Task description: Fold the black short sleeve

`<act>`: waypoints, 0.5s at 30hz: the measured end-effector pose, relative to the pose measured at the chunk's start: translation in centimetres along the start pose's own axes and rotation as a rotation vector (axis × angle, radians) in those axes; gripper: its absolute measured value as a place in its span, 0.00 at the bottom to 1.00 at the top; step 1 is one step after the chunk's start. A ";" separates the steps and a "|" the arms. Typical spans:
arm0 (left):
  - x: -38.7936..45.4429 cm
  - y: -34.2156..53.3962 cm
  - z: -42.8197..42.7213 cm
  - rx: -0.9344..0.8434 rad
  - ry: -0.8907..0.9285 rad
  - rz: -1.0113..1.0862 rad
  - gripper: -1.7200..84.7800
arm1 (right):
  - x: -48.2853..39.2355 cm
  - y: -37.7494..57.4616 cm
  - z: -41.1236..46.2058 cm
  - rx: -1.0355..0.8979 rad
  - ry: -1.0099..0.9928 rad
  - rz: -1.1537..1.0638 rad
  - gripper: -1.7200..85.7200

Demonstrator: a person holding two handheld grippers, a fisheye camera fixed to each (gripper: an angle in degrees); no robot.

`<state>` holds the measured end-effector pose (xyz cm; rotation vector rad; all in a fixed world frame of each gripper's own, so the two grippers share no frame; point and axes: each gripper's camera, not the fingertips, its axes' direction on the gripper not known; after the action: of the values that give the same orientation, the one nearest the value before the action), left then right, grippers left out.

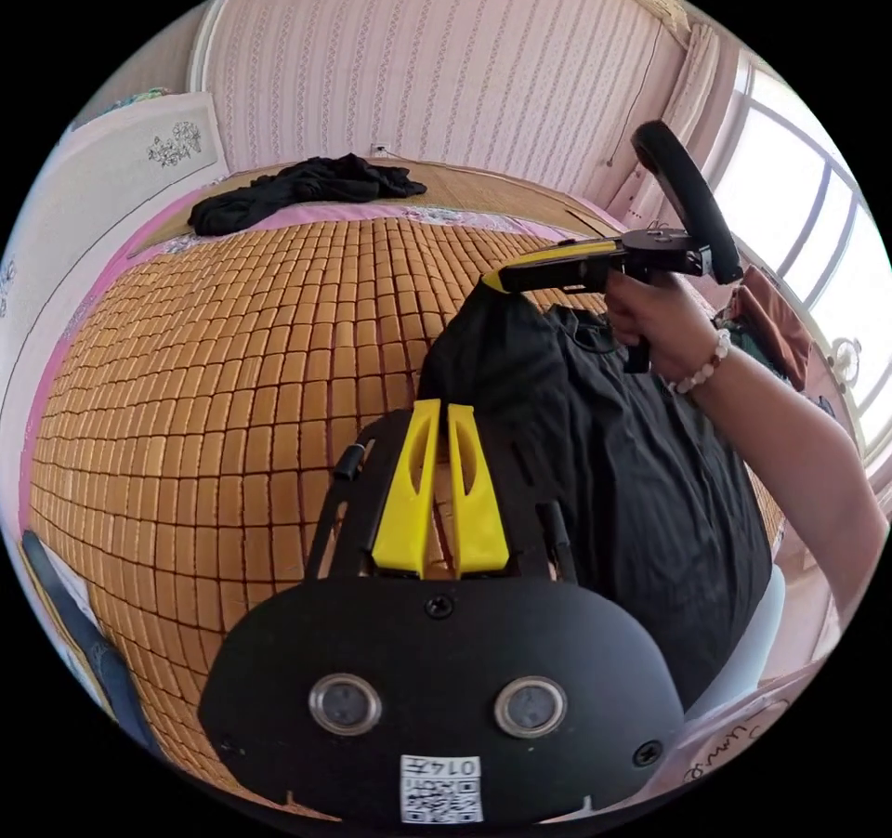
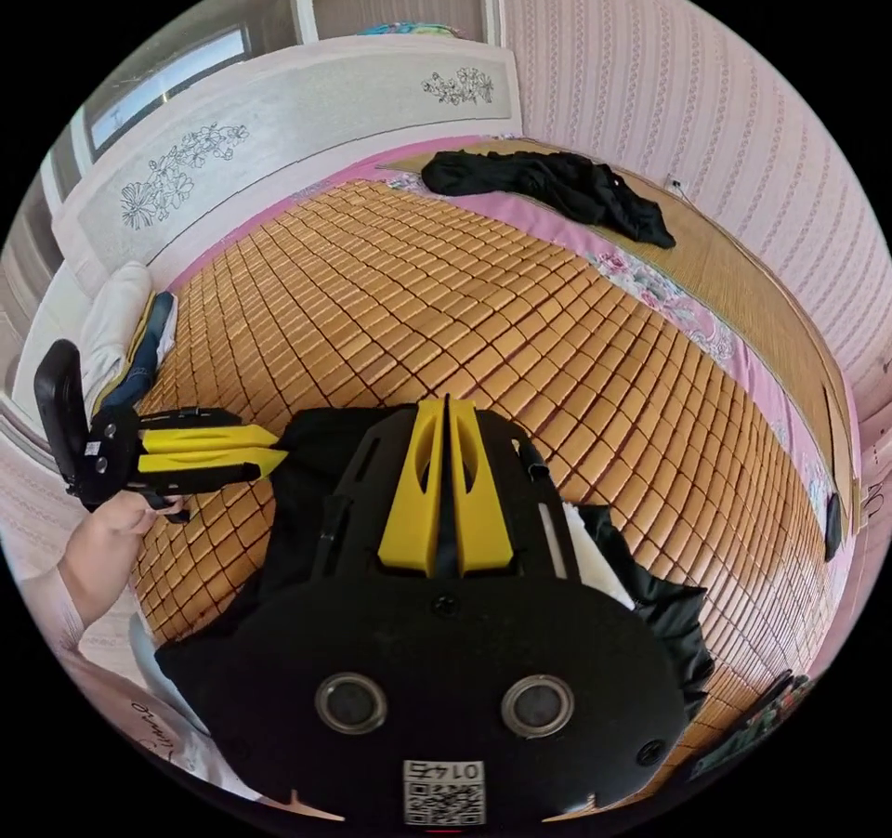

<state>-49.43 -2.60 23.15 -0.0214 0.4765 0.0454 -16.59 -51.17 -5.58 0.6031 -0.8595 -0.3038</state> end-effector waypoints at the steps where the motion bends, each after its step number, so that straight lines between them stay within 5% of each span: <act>1: -0.3 1.2 -1.3 0.029 0.006 -0.027 0.01 | -1.3 -0.9 -0.7 0.022 -0.006 -0.040 0.01; 8: -3.8 9.4 -8.5 0.252 -0.008 -0.284 0.01 | -10.1 -6.2 -0.1 0.029 -0.079 -0.247 0.01; 15: -6.2 12.4 -9.4 0.222 -0.065 -0.279 0.01 | -16.5 -10.0 3.6 -0.030 -0.079 -0.385 0.01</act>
<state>-59.81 9.22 17.55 0.1310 0.4080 -0.2800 -29.88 -52.49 -19.99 0.7322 -0.8093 -0.6920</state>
